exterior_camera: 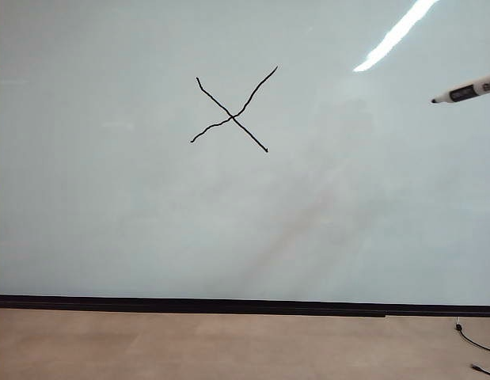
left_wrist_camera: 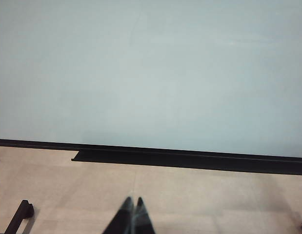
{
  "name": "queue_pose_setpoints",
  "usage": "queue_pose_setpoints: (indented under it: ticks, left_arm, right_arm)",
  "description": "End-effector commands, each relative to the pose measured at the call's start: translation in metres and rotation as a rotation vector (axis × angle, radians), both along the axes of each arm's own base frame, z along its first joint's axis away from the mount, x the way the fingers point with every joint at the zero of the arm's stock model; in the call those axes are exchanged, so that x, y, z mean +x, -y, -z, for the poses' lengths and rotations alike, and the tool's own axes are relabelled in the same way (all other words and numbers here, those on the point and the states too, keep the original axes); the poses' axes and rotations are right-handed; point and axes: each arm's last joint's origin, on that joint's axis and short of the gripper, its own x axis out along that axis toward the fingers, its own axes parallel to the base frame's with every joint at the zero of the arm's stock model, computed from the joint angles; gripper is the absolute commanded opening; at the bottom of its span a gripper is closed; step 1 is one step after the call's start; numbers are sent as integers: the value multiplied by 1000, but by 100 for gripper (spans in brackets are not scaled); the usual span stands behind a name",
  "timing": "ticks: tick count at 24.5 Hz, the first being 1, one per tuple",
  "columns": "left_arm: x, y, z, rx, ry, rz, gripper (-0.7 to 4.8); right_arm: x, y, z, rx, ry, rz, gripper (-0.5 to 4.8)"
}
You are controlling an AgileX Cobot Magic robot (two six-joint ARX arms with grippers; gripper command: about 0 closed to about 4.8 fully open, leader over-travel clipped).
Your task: Pick up the pen on the shelf to the right of the whiteboard and draw a cross mark.
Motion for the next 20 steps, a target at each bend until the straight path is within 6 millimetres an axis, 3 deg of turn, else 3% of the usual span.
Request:
queue_pose_setpoints:
  ticks: [1,9,20]
  left_arm:
    - [0,0,-2,4,11,4,-4]
    - [0,0,-2,4,11,4,-5]
    - [0,0,-2,4,11,4,-5]
  right_arm:
    - [-2,5,1,12,-2,-8,-4]
    - [3,16,3,-7,-23,88,-4]
    - [9,50,6,-10,-53,288,-4]
